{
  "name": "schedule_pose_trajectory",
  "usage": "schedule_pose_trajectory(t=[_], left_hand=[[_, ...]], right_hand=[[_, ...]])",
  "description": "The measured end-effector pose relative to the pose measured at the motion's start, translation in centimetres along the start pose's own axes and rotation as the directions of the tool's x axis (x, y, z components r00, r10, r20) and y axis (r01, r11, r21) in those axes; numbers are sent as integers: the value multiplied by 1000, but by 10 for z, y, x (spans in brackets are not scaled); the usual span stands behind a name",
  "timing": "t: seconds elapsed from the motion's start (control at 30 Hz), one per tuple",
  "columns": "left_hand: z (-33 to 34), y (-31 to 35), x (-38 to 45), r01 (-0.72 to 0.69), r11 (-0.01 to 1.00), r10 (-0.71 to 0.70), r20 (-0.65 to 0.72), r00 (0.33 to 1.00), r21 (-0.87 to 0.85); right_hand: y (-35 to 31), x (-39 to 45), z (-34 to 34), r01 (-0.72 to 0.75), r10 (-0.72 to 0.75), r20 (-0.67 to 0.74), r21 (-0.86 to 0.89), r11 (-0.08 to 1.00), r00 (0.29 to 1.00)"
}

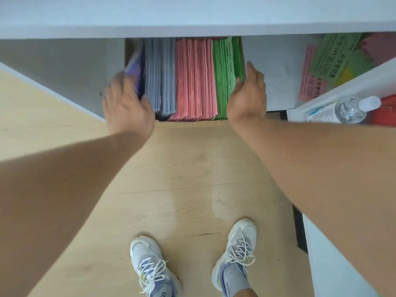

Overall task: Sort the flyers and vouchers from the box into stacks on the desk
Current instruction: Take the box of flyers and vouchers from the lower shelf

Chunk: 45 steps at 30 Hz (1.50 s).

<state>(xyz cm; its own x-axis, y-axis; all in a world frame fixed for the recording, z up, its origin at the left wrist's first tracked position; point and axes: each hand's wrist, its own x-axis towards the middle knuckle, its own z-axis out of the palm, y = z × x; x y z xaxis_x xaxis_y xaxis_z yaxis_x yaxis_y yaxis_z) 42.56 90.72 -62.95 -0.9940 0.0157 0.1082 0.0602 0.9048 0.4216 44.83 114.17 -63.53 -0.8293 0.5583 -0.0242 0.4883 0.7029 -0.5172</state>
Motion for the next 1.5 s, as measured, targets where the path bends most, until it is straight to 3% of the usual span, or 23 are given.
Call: schedule_pose_trajectory(t=[0.07,0.13,0.23,0.33,0.47,0.7,0.87,1.0,1.17,1.37,1.5], left_hand=[[2,-4,21,130,991,-131,-32,991,-28],[2,-4,36,219,972,-227,-92,970,-90],[0,-4,49,429,889,-431,20,902,-163],[4,-6,61,511,857,-492,184,851,-73],[25,-17,64,504,862,-497,302,814,62],[23,-19,23,343,921,-387,349,853,184],[4,-15,-26,416,903,-427,331,841,109],[-39,-3,-73,444,894,-433,386,815,65],[-134,24,-134,364,931,-317,485,815,-3],[-303,82,-189,168,982,-84,606,791,-84],[-405,133,-212,6,983,111,622,775,-183]], right_hand=[[1,22,-2,-207,197,184,35,978,963],[8,34,1,-274,253,309,27,961,917],[16,43,16,-318,279,335,65,946,900],[20,47,28,-344,298,302,111,933,906],[29,42,37,-301,275,210,101,948,938],[27,37,19,-177,178,215,-22,984,960],[44,-9,7,-209,211,204,-33,977,956],[52,-73,-44,-292,302,206,-76,953,931],[44,-174,-147,-479,485,278,-93,873,829],[-2,-315,-322,-649,663,205,-138,748,720],[-46,-393,-432,-736,734,92,-21,677,673]])
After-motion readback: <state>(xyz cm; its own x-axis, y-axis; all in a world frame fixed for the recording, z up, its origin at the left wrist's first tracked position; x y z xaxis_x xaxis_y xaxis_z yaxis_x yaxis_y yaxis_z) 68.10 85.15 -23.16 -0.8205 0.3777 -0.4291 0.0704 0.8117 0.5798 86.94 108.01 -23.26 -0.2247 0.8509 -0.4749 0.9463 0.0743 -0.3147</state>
